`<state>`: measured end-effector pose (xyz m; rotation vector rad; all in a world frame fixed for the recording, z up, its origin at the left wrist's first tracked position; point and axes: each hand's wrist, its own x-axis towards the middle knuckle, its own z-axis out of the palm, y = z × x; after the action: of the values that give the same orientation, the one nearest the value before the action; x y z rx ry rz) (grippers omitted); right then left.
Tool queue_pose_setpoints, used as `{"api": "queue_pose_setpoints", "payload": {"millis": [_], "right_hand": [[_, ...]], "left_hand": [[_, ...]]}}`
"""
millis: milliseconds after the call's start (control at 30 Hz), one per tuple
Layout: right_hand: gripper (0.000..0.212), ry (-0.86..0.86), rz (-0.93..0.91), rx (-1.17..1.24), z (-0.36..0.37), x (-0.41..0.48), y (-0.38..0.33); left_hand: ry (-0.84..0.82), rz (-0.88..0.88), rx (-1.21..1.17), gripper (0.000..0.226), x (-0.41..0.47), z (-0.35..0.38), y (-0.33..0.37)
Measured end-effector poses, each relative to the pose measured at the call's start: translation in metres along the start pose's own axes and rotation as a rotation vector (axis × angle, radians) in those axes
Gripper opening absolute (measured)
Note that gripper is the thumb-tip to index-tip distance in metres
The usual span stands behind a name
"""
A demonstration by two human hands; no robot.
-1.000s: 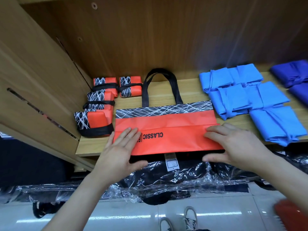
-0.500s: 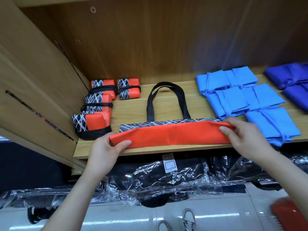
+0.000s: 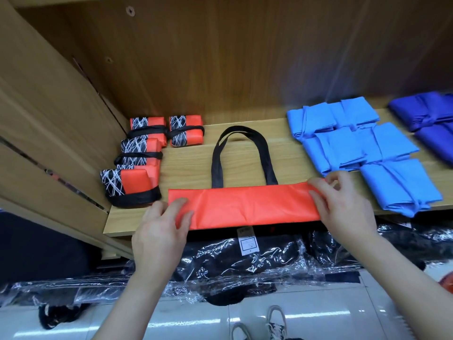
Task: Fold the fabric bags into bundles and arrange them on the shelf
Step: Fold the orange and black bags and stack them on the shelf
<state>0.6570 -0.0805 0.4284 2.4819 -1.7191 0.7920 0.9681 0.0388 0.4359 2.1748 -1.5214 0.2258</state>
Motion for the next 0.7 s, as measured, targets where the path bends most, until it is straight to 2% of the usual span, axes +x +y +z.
{"api": "queue_pose_setpoints", "payload": {"millis": [67,167,233,333,433,467,533,700], "right_hand": [[0.019,-0.020,-0.054,-0.073,0.001,-0.001,0.003],[0.027,-0.150,-0.205,-0.105,0.001,-0.003,0.001],[0.033,-0.226,-0.237,-0.092,-0.006,-0.003,-0.004],[0.062,-0.332,-0.287,-0.195,-0.017,-0.003,-0.009],[0.057,-0.324,-0.383,-0.305,-0.017,-0.006,-0.009],[0.062,-0.324,-0.388,-0.312,-0.016,-0.006,-0.008],[0.067,-0.325,-0.388,-0.290,-0.016,-0.005,-0.007],[0.062,-0.350,-0.432,-0.190,-0.020,-0.003,0.000]], "left_hand": [[0.009,0.020,0.068,0.017,-0.001,0.000,0.002],[-0.017,0.147,0.147,0.009,0.001,-0.003,0.006],[-0.100,0.239,0.168,0.016,0.002,-0.002,0.007],[-0.197,0.299,0.213,0.036,0.004,-0.004,0.007],[-0.239,0.321,0.276,0.047,0.007,-0.008,0.011],[-0.244,0.334,0.290,0.049,0.007,-0.010,0.013],[-0.271,0.383,0.287,0.054,0.007,-0.008,0.017],[-0.407,0.512,0.224,0.082,0.006,0.014,0.042]]}}
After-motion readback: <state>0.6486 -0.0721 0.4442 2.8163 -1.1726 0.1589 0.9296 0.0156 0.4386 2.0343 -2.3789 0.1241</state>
